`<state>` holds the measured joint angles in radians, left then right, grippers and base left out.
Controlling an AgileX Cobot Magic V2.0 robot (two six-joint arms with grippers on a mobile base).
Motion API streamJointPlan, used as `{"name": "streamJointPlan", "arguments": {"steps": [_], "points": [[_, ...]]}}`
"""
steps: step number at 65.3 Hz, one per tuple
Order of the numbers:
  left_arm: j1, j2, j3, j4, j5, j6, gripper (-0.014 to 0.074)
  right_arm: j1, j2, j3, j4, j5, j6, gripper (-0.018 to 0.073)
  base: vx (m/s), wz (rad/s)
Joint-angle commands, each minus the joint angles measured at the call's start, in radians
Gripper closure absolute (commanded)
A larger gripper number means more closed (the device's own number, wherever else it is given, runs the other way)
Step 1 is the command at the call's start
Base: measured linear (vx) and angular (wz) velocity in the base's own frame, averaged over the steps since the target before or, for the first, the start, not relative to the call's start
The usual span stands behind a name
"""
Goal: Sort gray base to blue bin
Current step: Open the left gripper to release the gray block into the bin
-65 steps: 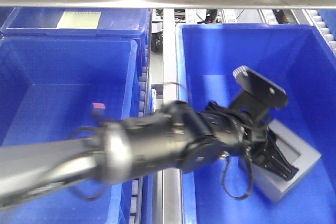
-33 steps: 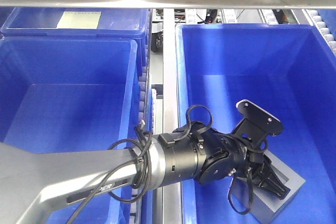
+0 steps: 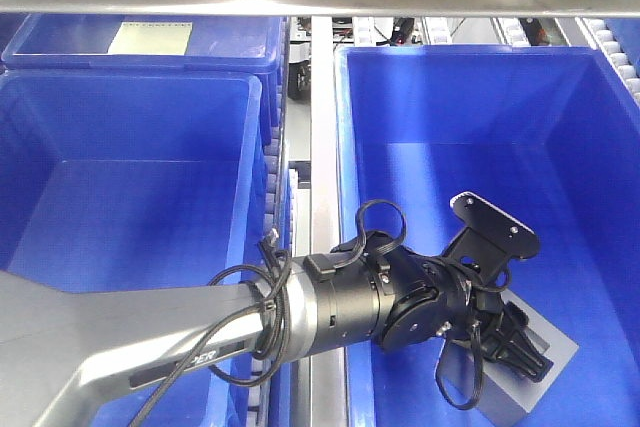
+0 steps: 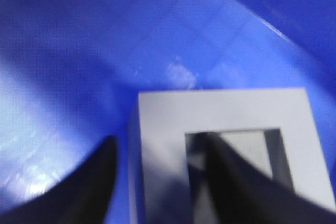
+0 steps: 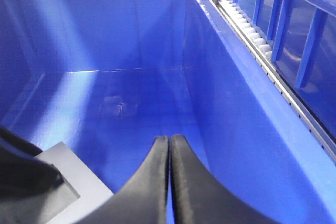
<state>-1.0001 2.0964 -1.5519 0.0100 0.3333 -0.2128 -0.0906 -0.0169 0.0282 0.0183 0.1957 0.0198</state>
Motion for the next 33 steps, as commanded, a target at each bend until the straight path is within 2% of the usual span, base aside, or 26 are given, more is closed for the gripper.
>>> {"name": "streamJointPlan", "arguments": {"steps": [1, 11, 18, 28, 33], "points": [[-0.005, -0.095, -0.034, -0.002, -0.052, -0.012, 0.0144, 0.0, -0.002, 0.002, -0.007, -0.048, -0.008, 0.0564, 0.0, 0.0], [-0.013, -0.137, -0.028, -0.001, -0.069, -0.012, 0.0215, 0.0, -0.002, 0.002, -0.007, -0.048, -0.008, 0.0564, 0.0, 0.0], [-0.018, -0.189, 0.026, -0.002, -0.146, -0.012, 0.0357, 0.0, -0.002, 0.002, -0.007, -0.048, -0.008, 0.0564, 0.0, 0.0], [-0.018, -0.285, 0.158, -0.002, -0.241, -0.01, 0.0606, 0.0, -0.002, 0.002, -0.007, -0.048, -0.008, 0.0564, 0.0, 0.0], [-0.018, -0.339, 0.23, 0.005, -0.292, -0.01, 0.0605, 0.0, -0.002, 0.002, -0.007, -0.048, -0.008, 0.0564, 0.0, 0.0]]}}
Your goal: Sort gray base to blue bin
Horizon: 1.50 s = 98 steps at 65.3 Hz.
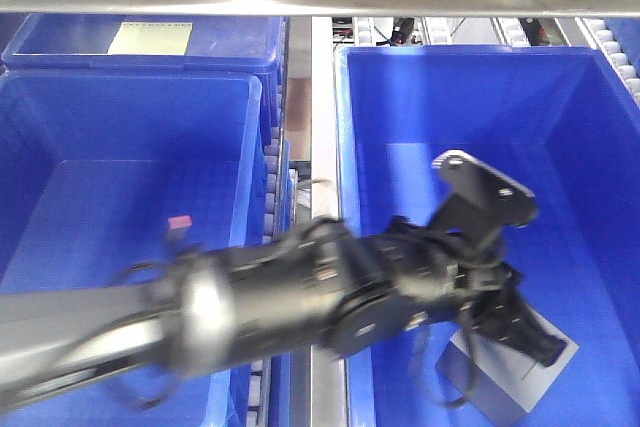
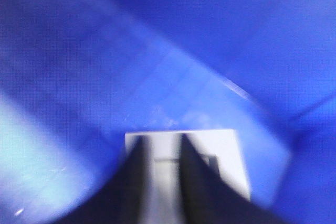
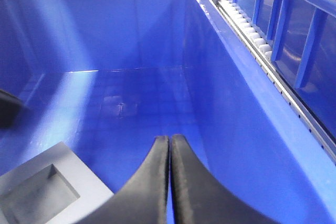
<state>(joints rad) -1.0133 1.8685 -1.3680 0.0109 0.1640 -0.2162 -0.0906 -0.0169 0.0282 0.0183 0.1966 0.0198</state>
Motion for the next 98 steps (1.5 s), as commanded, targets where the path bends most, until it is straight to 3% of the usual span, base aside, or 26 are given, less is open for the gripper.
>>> {"name": "streamJointPlan", "arguments": {"steps": [1, 11, 55, 75, 98], "points": [[-0.005, -0.126, 0.067, 0.005, -0.136, -0.006, 0.0605, 0.0, -0.002, 0.002, -0.007, -0.049, -0.008, 0.0564, 0.0, 0.0], [-0.004, -0.25, 0.216, 0.005, -0.211, -0.006, 0.0604, 0.0, -0.002, 0.002, -0.007, -0.049, -0.008, 0.0564, 0.0, 0.0], [-0.004, -0.936, 0.714, 0.005, -0.272, -0.008, 0.0604, 0.0, -0.002, 0.002, -0.007, -0.049, -0.008, 0.0564, 0.0, 0.0], [-0.004, -1.293, 0.839, 0.005, -0.096, -0.008, 0.0604, 0.0, -0.002, 0.002, -0.007, -0.049, -0.008, 0.0564, 0.0, 0.0], [-0.004, -1.638, 0.87, 0.006, 0.092, -0.008, 0.0604, 0.0, -0.002, 0.002, -0.007, -0.049, -0.008, 0.0564, 0.0, 0.0]]}}
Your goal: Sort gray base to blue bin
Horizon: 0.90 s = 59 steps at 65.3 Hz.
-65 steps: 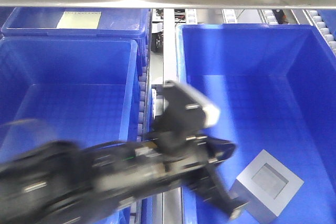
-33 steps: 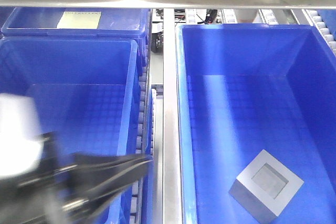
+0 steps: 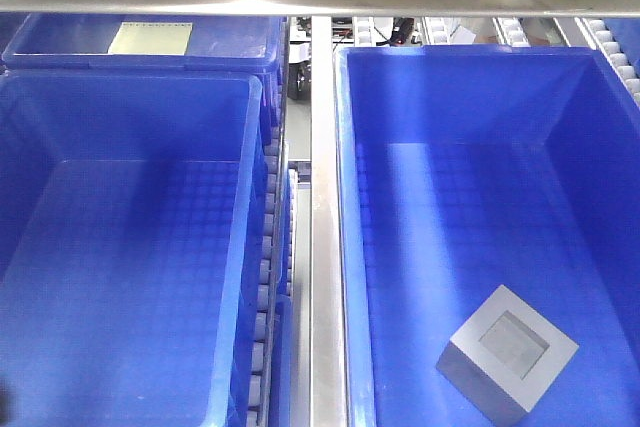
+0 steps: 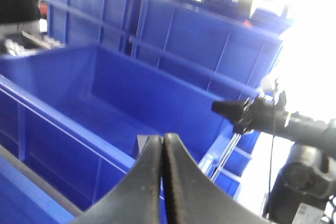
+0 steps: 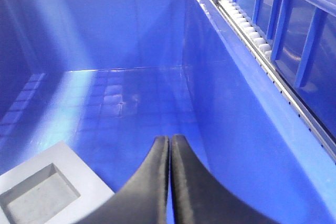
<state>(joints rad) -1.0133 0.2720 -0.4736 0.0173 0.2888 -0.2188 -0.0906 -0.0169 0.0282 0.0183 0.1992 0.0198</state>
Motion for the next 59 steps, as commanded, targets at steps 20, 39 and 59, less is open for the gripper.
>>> {"name": "streamJointPlan", "arguments": {"steps": [20, 39, 59], "points": [[-0.004, -0.087, -0.025, 0.002, -0.022, -0.005, 0.0603, 0.0, -0.002, 0.002, -0.007, -0.052, -0.008, 0.0564, 0.0, 0.0], [-0.004, -0.087, -0.025, 0.0, -0.005, -0.005, 0.0603, 0.0, -0.002, 0.002, -0.007, -0.052, -0.008, 0.0564, 0.0, 0.0], [-0.004, -0.087, -0.025, 0.0, -0.005, -0.005, 0.0603, 0.0, -0.002, 0.002, -0.007, -0.052, -0.008, 0.0564, 0.0, 0.0]]}}
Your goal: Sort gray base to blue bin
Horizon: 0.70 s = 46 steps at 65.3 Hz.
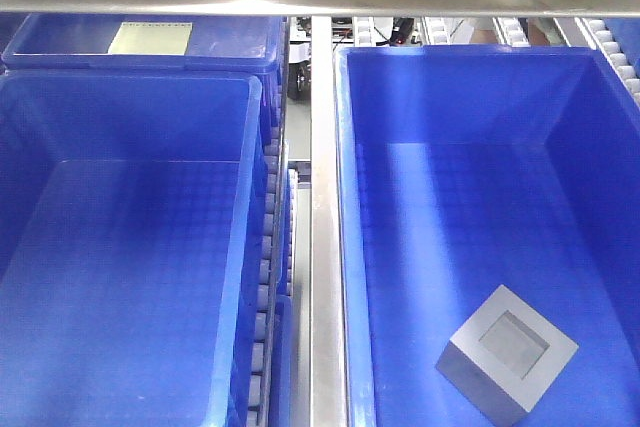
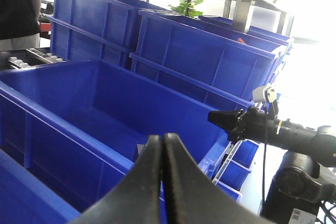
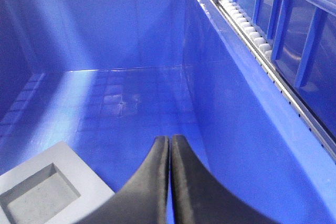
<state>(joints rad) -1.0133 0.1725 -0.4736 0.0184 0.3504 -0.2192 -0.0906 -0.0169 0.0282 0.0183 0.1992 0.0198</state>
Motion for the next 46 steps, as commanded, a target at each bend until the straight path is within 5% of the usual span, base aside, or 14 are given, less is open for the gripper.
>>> {"name": "streamJointPlan", "arguments": {"steps": [1, 19, 37, 46], "points": [[-0.004, 0.013, -0.025, -0.001, -0.067, -0.005, 0.0603, 0.0, -0.002, 0.002, -0.007, -0.052, -0.008, 0.0564, 0.0, 0.0], [-0.004, 0.013, -0.025, -0.002, -0.068, 0.008, 0.0603, 0.0, -0.002, 0.002, -0.007, -0.052, -0.008, 0.0564, 0.0, 0.0], [-0.004, 0.013, -0.025, -0.082, -0.066, 0.181, 0.0603, 0.0, -0.002, 0.002, -0.007, -0.052, -0.008, 0.0564, 0.0, 0.0], [-0.004, 0.013, -0.025, -0.082, -0.066, 0.188, 0.0603, 0.0, -0.002, 0.002, -0.007, -0.052, -0.008, 0.0564, 0.0, 0.0]]}}
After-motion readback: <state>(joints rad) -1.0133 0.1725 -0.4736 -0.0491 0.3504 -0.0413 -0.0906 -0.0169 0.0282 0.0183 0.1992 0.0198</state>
